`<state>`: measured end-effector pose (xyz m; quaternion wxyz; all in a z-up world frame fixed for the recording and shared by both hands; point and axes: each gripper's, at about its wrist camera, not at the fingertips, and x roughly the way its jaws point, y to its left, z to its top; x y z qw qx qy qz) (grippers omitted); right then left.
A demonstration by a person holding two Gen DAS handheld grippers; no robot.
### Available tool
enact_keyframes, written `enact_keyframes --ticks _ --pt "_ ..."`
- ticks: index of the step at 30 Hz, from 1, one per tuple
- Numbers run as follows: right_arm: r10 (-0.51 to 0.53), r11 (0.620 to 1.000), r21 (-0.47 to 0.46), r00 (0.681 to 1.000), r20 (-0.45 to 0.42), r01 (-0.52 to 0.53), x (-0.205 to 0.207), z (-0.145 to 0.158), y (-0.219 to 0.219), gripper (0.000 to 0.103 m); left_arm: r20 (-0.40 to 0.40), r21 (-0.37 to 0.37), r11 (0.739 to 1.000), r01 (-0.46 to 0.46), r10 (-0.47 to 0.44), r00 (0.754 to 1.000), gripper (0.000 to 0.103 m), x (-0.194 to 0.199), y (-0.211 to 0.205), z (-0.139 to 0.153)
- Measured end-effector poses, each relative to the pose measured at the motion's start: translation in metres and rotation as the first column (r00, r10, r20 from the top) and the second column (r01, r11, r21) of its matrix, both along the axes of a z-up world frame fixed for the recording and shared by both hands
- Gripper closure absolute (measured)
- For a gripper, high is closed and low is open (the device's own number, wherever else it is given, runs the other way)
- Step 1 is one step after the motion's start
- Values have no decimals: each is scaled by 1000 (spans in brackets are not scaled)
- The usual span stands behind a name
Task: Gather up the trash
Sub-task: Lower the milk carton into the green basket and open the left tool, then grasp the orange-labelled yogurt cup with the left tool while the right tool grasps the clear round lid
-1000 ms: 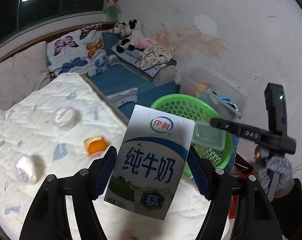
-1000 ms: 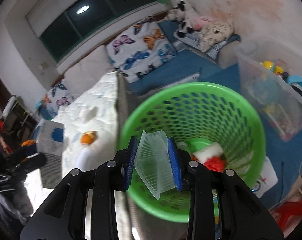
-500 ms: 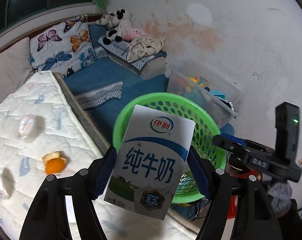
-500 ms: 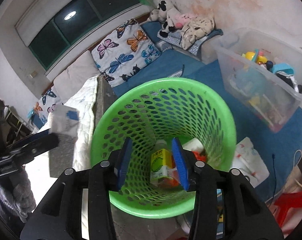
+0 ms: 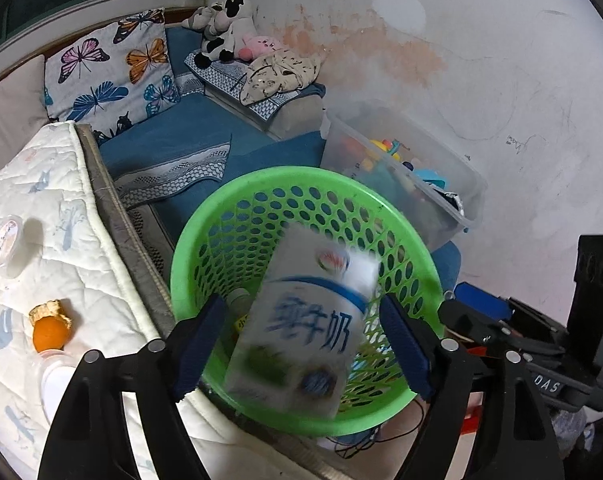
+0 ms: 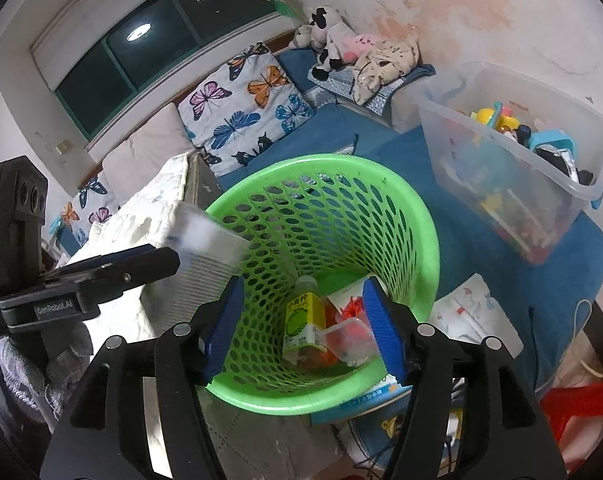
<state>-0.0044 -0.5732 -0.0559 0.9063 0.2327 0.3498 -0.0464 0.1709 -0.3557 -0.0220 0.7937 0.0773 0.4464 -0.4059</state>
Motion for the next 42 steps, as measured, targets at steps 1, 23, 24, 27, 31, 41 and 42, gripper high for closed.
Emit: enact_keyframes --ticks 1,23,24,27,31,41,42 --pt "0 1000 1 1000 -1 0 -1 0 0 40 0 -2 1000 -1 1 1000 26 0 1 0" --pt "141 990 -33 990 24 -140 10 12 71 28 126 17 966 -257 253 959 26 -3 132 17" --pt "149 988 -33 989 24 -148 12 13 75 28 129 20 963 -270 266 955 26 -2 138 18" --pt "171 985 -38 985 26 -170 15 14 88 23 146 28 945 -325 318 937 26 4 165 17" --pt "208 977 -53 978 23 -207 21 15 105 21 171 44 918 -395 383 908 26 12 197 16" --pt "301 950 -81 954 0 -300 45 14 155 17 205 86 823 -562 537 818 13 51 284 -2" --pt "310 947 -82 951 -3 -310 48 14 159 17 209 93 818 -567 541 815 12 54 286 -3"
